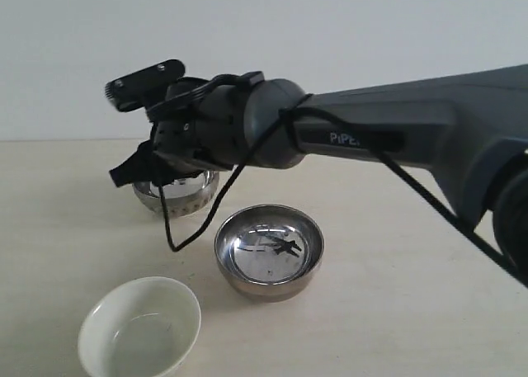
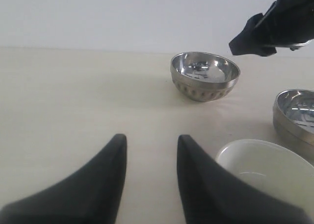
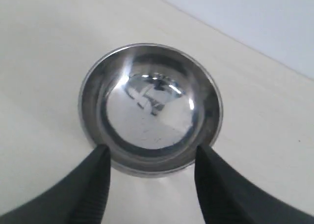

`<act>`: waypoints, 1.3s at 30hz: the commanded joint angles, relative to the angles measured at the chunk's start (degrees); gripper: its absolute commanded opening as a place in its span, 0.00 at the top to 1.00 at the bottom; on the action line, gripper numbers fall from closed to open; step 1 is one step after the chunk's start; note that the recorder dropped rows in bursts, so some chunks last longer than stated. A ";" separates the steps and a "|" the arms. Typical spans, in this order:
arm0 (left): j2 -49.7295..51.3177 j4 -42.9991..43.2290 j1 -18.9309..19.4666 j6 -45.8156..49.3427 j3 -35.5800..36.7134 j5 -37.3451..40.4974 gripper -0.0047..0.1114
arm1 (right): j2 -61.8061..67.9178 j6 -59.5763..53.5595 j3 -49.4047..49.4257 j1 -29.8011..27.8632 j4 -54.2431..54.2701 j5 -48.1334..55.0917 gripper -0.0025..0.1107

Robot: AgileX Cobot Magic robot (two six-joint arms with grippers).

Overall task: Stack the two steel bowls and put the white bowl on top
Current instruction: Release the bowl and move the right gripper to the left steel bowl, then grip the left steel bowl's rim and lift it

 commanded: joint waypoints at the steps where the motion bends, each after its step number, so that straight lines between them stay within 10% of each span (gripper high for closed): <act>1: -0.19 -0.07 0.16 0.38 0.23 0.04 0.68 | 1.03 10.77 -0.25 -5.61 3.89 0.09 0.56; 7: -0.19 -0.07 0.16 0.38 0.23 0.04 0.68 | 4.29 2.40 -0.25 -9.96 24.37 -11.21 0.56; 24: -0.19 -0.07 0.16 0.38 0.23 0.04 0.68 | 11.18 2.79 -1.92 -10.11 26.82 -16.84 0.57; 30: -0.19 -0.07 0.16 0.38 0.23 0.04 0.68 | 11.18 -0.70 -1.92 -10.11 26.82 -18.49 0.97; 39: -0.19 -0.07 0.16 0.38 0.23 0.04 0.68 | 9.05 -3.74 -1.92 -10.00 27.31 -18.22 0.98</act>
